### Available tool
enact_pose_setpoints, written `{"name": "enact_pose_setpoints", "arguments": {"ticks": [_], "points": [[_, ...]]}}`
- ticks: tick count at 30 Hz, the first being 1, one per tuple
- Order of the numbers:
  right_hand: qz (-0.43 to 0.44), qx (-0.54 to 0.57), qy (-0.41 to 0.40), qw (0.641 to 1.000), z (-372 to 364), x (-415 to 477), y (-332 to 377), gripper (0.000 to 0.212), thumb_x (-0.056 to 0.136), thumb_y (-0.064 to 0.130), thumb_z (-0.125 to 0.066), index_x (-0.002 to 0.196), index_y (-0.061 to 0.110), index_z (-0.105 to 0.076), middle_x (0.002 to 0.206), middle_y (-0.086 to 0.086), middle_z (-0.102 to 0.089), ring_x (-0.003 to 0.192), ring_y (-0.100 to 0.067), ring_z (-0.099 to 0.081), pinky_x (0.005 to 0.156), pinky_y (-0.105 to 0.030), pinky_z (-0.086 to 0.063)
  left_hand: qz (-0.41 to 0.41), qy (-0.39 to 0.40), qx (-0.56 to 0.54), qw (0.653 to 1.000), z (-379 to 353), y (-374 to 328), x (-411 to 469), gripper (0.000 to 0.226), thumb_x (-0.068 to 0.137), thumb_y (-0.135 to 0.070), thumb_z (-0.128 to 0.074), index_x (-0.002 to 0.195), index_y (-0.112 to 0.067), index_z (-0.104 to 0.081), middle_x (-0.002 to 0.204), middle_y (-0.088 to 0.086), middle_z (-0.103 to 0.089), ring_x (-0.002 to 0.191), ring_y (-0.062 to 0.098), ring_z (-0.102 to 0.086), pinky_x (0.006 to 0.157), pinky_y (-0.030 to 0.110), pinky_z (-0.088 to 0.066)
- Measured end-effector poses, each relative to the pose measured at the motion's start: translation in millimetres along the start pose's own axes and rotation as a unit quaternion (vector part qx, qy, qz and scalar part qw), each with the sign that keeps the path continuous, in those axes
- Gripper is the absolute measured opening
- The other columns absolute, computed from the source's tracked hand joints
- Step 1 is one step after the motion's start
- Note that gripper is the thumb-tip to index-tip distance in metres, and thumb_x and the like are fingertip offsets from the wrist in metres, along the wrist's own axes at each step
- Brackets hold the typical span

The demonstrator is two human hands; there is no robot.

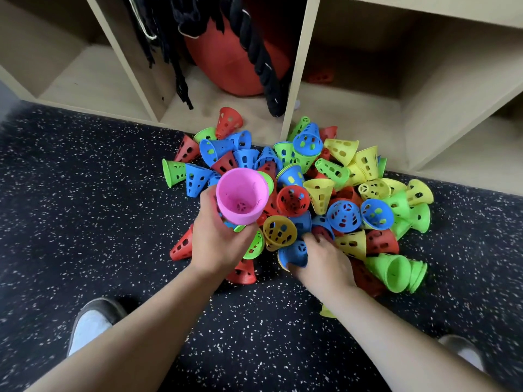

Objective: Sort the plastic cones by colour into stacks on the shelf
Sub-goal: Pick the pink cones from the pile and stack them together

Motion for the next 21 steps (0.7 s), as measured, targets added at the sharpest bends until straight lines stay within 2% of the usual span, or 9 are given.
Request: {"name": "enact_pose_setpoints", "arguments": {"ticks": [3, 7, 10, 11, 13, 14, 16, 19, 21], "points": [[-0.004, 0.073, -0.045, 0.996, 0.5, -7.1, -10.0, 0.052, 0.071, 0.048, -0.077, 0.110, 0.022, -0.054, 0.108, 0.001, -0.059, 0.094, -0.029, -0.065, 0.067, -0.033, -0.048, -0.001, 0.004, -0.003, 1.000, -1.1, -1.6, 0.2, 0.069, 0.070, -0.013, -0.085, 0.121, -0.029, -0.042, 0.109, -0.026, -0.054, 0.097, -0.015, -0.054, 0.077, 0.002, -0.038], [0.073, 0.089, -0.104, 0.988, -8.1, -26.4, -21.3, 0.061, 0.056, 0.025, -0.088, 0.103, 0.020, -0.050, 0.112, 0.002, -0.053, 0.091, -0.024, -0.066, 0.062, -0.028, -0.053, -0.008, 0.002, -0.002, 1.000, -3.0, -3.3, 1.5, 0.070, 0.070, -0.011, -0.084, 0.122, -0.030, -0.041, 0.109, -0.025, -0.053, 0.097, -0.017, -0.053, 0.077, 0.001, -0.037], [0.153, 0.052, -0.117, 0.980, -15.9, -42.9, -17.3, 0.066, 0.051, 0.012, -0.086, 0.105, 0.017, -0.049, 0.119, -0.005, -0.047, 0.095, -0.028, -0.066, 0.074, -0.032, -0.058, -0.009, 0.003, 0.000, 1.000, -4.5, -3.2, 1.5, 0.069, 0.071, -0.012, -0.084, 0.122, -0.029, -0.042, 0.108, -0.026, -0.053, 0.096, -0.018, -0.053, 0.077, 0.000, -0.037], [0.173, 0.029, -0.102, 0.979, -18.9, -47.4, -14.1, 0.069, 0.049, 0.017, -0.087, 0.106, 0.017, -0.049, 0.122, -0.007, -0.046, 0.096, -0.029, -0.066, 0.078, -0.034, -0.058, -0.009, 0.003, 0.000, 1.000, -4.9, -3.2, 1.4, 0.069, 0.071, -0.012, -0.085, 0.122, -0.028, -0.042, 0.108, -0.027, -0.053, 0.096, -0.018, -0.053, 0.077, 0.000, -0.036], [0.194, -0.020, -0.048, 0.980, -23.8, -53.8, -8.2, 0.072, 0.049, 0.051, -0.083, 0.106, 0.022, -0.050, 0.125, -0.007, -0.044, 0.099, -0.026, -0.065, 0.082, -0.036, -0.057, -0.010, 0.002, 0.001, 1.000, -5.6, -4.2, 1.1, 0.070, 0.070, -0.011, -0.085, 0.122, -0.028, -0.042, 0.109, -0.028, -0.052, 0.096, -0.020, -0.052, 0.077, -0.001, -0.035], [0.201, -0.035, -0.019, 0.979, -24.4, -55.8, -5.3, 0.072, 0.052, 0.069, -0.071, 0.105, 0.025, -0.050, 0.127, -0.006, -0.044, 0.100, -0.024, -0.063, 0.084, -0.037, -0.057, -0.011, 0.003, 0.002, 1.000, -6.0, -4.9, 0.9, 0.071, 0.070, -0.010, -0.085, 0.123, -0.028, -0.041, 0.109, -0.028, -0.052, 0.096, -0.021, -0.052, 0.078, -0.001, -0.035], [0.221, -0.027, 0.021, 0.975, -22.4, -58.4, -2.4, 0.075, 0.059, 0.086, -0.051, 0.106, 0.027, -0.053, 0.131, -0.002, -0.043, 0.106, -0.021, -0.058, 0.090, -0.038, -0.054, -0.013, 0.004, 0.002, 1.000, -6.4, -6.5, 0.7, 0.071, 0.070, -0.009, -0.085, 0.123, -0.027, -0.041, 0.107, -0.028, -0.051, 0.097, -0.023, -0.051, 0.078, -0.001, -0.035], [0.214, 0.055, -0.012, 0.975, -9.9, -58.2, -4.0, 0.055, 0.077, 0.068, -0.057, 0.113, 0.026, -0.057, 0.123, 0.006, -0.045, 0.099, -0.015, -0.061, 0.081, -0.033, -0.057, -0.012, 0.005, 0.002, 1.000, -5.4, -8.8, 1.1, 0.070, 0.070, -0.011, -0.085, 0.122, -0.028, -0.041, 0.107, -0.027, -0.053, 0.096, -0.020, -0.052, 0.078, 0.000, -0.036], [0.152, 0.098, -0.043, 0.983, -2.4, -51.7, -11.3, 0.045, 0.083, 0.051, -0.061, 0.120, 0.024, -0.058, 0.120, 0.009, -0.048, 0.101, -0.012, -0.059, 0.078, -0.029, -0.055, -0.009, 0.006, 0.004, 1.000, -4.1, -9.3, 0.8, 0.070, 0.070, -0.014, -0.084, 0.122, -0.030, -0.041, 0.107, -0.026, -0.054, 0.096, -0.018, -0.053, 0.078, 0.001, -0.037]]}}
Point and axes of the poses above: each hand's wrist, its own x-axis towards the middle knuckle, its own z-axis out of the back of the hand, y = z × x, the point moved 5 cm from there along x, towards the middle knuckle
